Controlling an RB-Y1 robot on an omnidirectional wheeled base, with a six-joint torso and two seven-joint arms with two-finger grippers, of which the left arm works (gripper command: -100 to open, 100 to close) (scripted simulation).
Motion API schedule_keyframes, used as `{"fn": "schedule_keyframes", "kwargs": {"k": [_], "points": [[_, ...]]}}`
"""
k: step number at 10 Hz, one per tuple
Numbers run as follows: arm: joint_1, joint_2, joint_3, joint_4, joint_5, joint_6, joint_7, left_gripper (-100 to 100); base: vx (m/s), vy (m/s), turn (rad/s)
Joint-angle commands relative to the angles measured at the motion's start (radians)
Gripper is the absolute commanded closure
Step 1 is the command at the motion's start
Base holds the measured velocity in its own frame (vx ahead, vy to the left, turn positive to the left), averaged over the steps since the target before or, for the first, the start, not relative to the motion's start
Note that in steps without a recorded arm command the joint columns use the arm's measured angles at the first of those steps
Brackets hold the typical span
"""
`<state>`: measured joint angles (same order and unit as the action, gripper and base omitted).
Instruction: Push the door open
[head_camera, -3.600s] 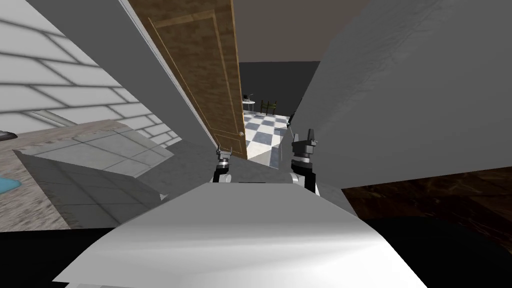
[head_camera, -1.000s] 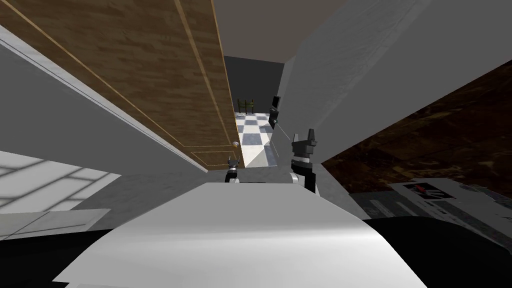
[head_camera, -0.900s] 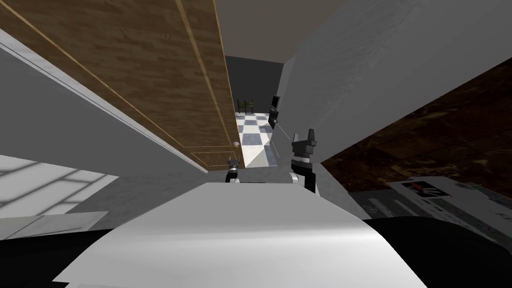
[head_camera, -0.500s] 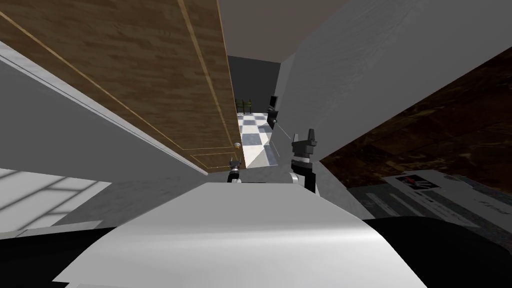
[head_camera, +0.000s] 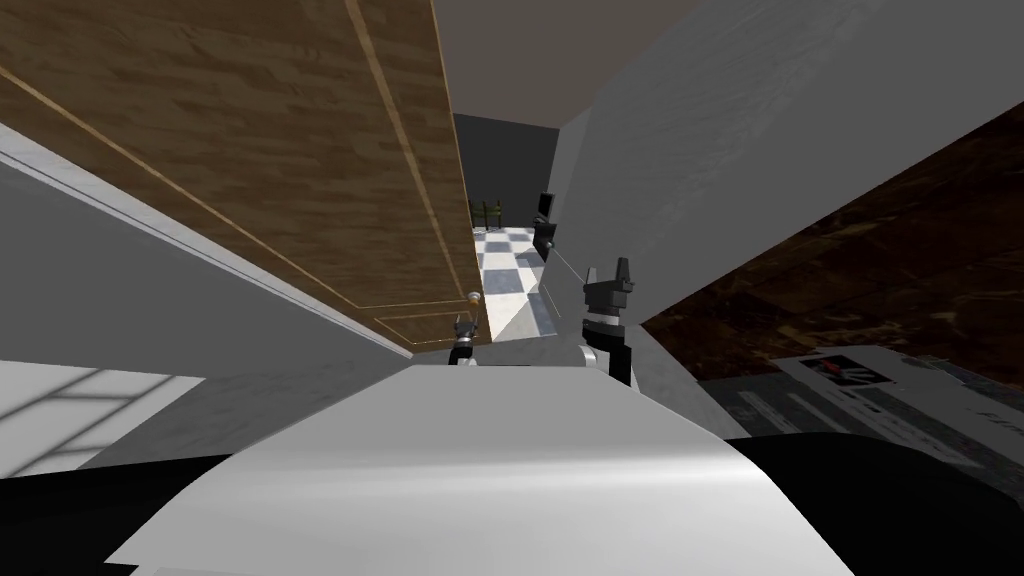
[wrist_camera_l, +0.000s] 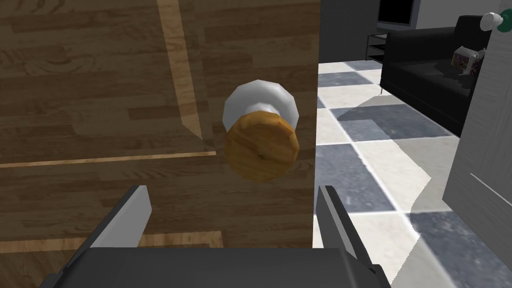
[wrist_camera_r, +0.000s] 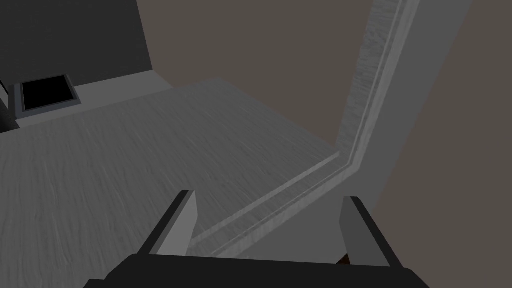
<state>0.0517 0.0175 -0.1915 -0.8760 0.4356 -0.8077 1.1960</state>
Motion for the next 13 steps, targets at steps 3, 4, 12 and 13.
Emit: {"fn": "schedule_keyframes", "kwargs": {"k": [3, 4, 12, 13], "points": [[-0.007, 0.000, 0.006, 0.015, 0.004, -0.008, 0.007, -100, 0.197, 0.028, -0.023], [-0.008, -0.011, 0.008, 0.017, 0.005, -0.009, 0.009, -100, 0.163, 0.045, -0.019], [-0.005, -0.020, 0.007, 0.016, 0.004, -0.009, 0.008, 100, 0.019, 0.001, -0.007], [-0.006, -0.014, 0.012, 0.018, 0.008, -0.006, 0.005, 100, 0.100, -0.008, 0.010]]}}
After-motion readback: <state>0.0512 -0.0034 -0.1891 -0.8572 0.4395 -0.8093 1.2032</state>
